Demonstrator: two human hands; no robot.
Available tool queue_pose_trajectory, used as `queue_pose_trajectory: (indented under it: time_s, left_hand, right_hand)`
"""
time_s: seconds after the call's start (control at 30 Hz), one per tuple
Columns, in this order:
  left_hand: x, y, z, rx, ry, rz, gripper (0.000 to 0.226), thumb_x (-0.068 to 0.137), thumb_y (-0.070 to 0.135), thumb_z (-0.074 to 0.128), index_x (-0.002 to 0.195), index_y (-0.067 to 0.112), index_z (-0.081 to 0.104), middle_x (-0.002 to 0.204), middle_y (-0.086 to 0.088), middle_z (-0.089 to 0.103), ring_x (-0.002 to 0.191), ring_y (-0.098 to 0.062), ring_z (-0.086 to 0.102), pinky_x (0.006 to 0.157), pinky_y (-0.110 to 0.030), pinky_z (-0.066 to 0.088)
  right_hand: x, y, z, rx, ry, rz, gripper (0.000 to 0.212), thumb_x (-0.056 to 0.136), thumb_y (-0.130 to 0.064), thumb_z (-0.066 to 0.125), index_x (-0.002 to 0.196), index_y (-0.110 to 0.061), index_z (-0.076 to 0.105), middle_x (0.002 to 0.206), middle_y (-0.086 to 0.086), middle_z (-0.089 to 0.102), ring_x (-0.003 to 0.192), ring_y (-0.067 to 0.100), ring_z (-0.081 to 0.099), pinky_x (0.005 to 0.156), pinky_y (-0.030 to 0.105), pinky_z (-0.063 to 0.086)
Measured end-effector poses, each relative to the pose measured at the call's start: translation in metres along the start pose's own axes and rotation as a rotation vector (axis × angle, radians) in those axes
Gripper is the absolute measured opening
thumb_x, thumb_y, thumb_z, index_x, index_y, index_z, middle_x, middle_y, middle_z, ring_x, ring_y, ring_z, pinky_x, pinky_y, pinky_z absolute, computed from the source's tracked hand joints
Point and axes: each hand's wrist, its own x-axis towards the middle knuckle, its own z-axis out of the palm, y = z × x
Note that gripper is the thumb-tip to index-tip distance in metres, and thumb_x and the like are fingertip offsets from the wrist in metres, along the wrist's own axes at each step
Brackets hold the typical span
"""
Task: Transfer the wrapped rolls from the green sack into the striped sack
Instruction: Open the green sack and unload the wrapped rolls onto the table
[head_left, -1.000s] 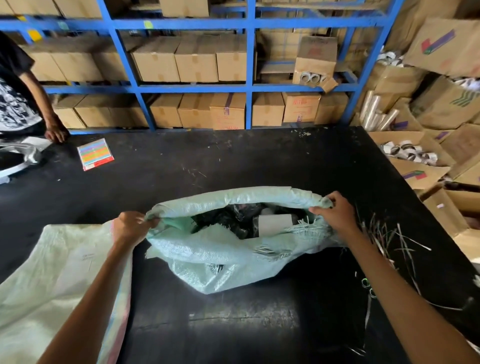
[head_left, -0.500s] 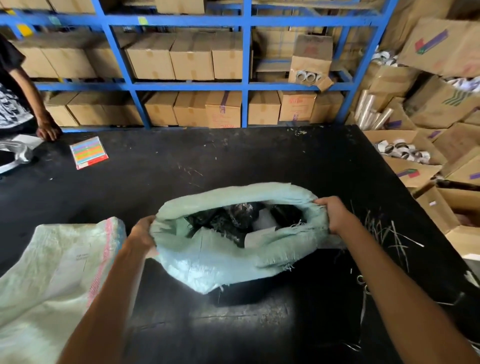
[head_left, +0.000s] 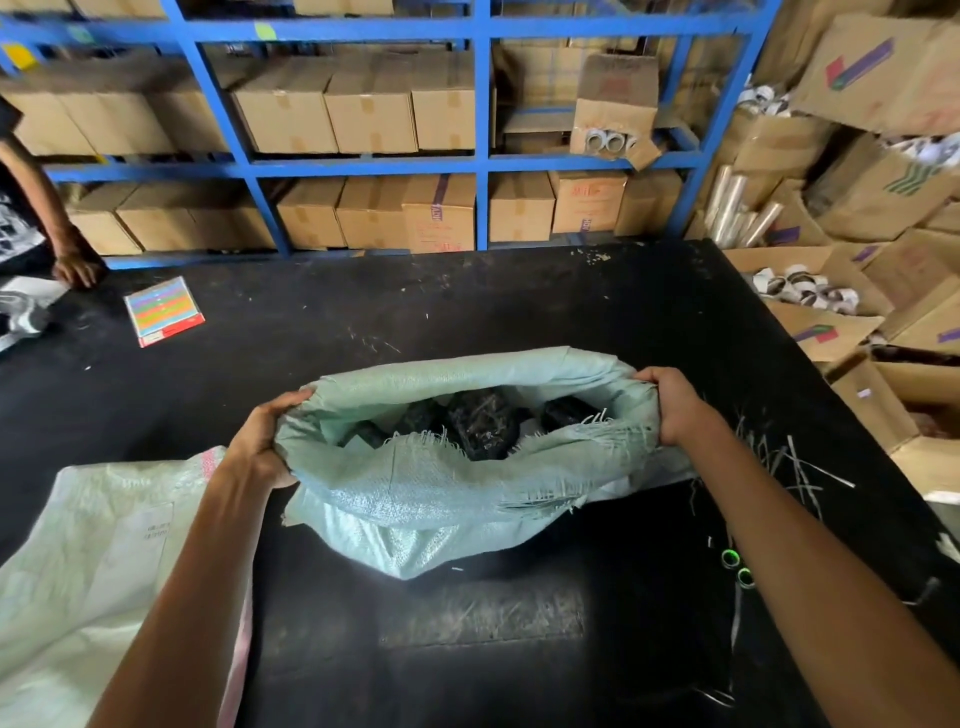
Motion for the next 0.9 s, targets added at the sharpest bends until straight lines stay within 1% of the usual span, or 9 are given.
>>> queue_pose_trajectory:
  time_s: [0.17,0.33,0.43,0.5,0.57,0.63,0.67,0.77,0.9]
  left_hand:
    - [0.019,-0.004,-0.001,0.039,0.057,0.043,0.068,0.055,0.030,0.092,0.118,0.018,0.072,0.121,-0.006,0.068,0.104,-0.026,0.066,0.104,-0.043,0.048]
    - [0.027,-0.031,0.016,0.184,0.143,0.110,0.044,0.072,0.039,0.086,0.099,0.008,0.070,0.071,-0.001,0.066,0.057,-0.013,0.062,0.054,-0.024,0.054]
    - [0.017,-0.048,0.035,0.410,0.424,0.324,0.033,0.082,0.036,0.080,0.090,0.007,0.068,0.082,-0.005,0.067,0.073,-0.018,0.064,0.065,-0.028,0.053]
    - [0.011,-0.062,0.045,0.629,0.613,0.507,0.052,0.081,0.037,0.081,0.114,0.004,0.059,0.102,-0.011,0.062,0.091,-0.026,0.060,0.078,-0.033,0.050]
    - [0.009,-0.072,0.046,1.028,0.784,0.877,0.063,0.075,0.030,0.082,0.124,0.004,0.053,0.113,-0.017,0.057,0.101,-0.032,0.053,0.087,-0.036,0.041]
    - [0.010,-0.085,0.053,1.373,0.590,1.155,0.045,0.077,0.020,0.076,0.117,0.009,0.059,0.106,-0.011,0.061,0.092,-0.025,0.056,0.078,-0.028,0.043]
    - [0.012,-0.094,0.058,1.505,0.389,1.135,0.036,0.083,0.018,0.071,0.117,0.012,0.060,0.102,-0.007,0.064,0.085,-0.019,0.060,0.070,-0.023,0.048]
    - [0.017,-0.116,0.065,1.746,0.149,0.841,0.021,0.100,0.024,0.053,0.119,0.015,0.057,0.078,-0.001,0.065,0.053,-0.009,0.058,0.044,-0.024,0.049]
    - [0.010,-0.124,0.059,1.736,0.149,0.781,0.023,0.096,0.004,0.048,0.119,0.004,0.053,0.067,0.003,0.050,0.052,-0.012,0.049,0.042,-0.019,0.038]
  right_hand:
    - [0.019,0.001,-0.001,-0.167,0.004,-0.042,0.048,0.067,-0.029,0.063,0.106,-0.004,0.071,0.098,0.019,0.072,0.092,0.035,0.068,0.094,0.051,0.053]
    - [0.046,0.033,-0.002,-0.362,0.151,-0.148,0.050,0.069,-0.040,0.065,0.106,-0.005,0.070,0.104,0.021,0.072,0.096,0.037,0.069,0.094,0.053,0.055]
    - [0.037,0.049,0.009,-0.621,0.284,-0.311,0.049,0.086,-0.040,0.053,0.115,-0.002,0.066,0.115,0.022,0.067,0.109,0.039,0.063,0.093,0.046,0.051]
    - [0.029,0.061,0.014,-0.944,0.430,-0.465,0.058,0.090,-0.041,0.055,0.139,-0.010,0.051,0.133,0.020,0.054,0.123,0.039,0.051,0.098,0.048,0.044]
    - [0.025,0.075,0.016,-1.150,0.549,-0.819,0.062,0.089,-0.031,0.064,0.145,-0.015,0.043,0.134,0.014,0.048,0.122,0.033,0.046,0.097,0.047,0.045]
    - [0.022,0.089,0.023,-1.225,0.442,-1.140,0.049,0.086,-0.020,0.065,0.134,-0.016,0.054,0.127,0.008,0.050,0.117,0.026,0.048,0.095,0.045,0.049]
    - [0.021,0.098,0.027,-1.265,0.327,-1.206,0.042,0.086,-0.015,0.065,0.128,-0.016,0.059,0.124,0.006,0.052,0.115,0.023,0.050,0.093,0.044,0.050]
    - [0.014,0.113,0.035,-1.441,0.031,-1.098,0.039,0.086,-0.009,0.065,0.123,-0.018,0.061,0.119,0.004,0.051,0.105,0.021,0.057,0.081,0.036,0.056]
    - [-0.001,0.110,0.025,-1.495,0.038,-0.963,0.042,0.085,-0.020,0.069,0.125,-0.022,0.057,0.122,0.004,0.046,0.093,0.021,0.063,0.071,0.032,0.054]
